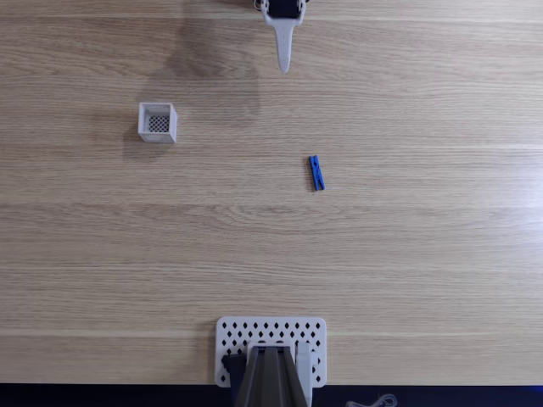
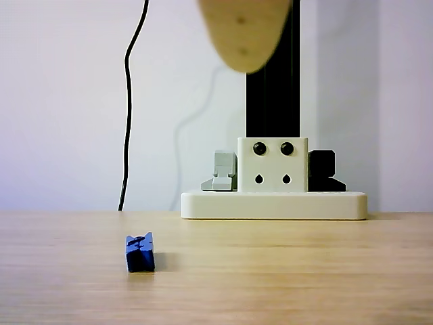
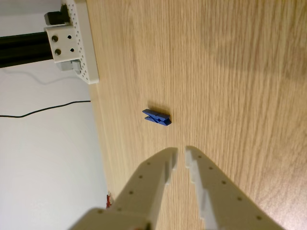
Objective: Grasp a peg and put it in the crate.
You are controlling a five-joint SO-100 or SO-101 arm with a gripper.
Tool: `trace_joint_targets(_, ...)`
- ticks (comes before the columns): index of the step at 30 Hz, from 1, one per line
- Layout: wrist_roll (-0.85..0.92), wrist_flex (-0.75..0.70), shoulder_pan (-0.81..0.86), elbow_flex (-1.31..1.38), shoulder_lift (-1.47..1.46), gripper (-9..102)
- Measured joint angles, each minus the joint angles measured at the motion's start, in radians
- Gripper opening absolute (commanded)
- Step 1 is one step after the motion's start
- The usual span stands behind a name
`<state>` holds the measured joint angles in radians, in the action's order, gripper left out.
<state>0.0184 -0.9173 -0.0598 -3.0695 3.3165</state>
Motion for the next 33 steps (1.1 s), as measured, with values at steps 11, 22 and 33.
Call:
trace_joint_targets(11,0.0,0.0,-0.017,0.0,0.0,-1)
trace_joint_targets(22,0.0,0.0,-0.032,0.0,-0.012,-1)
trace_joint_targets(33,0.0,0.0,-0.043,0.17,-0.462,-1)
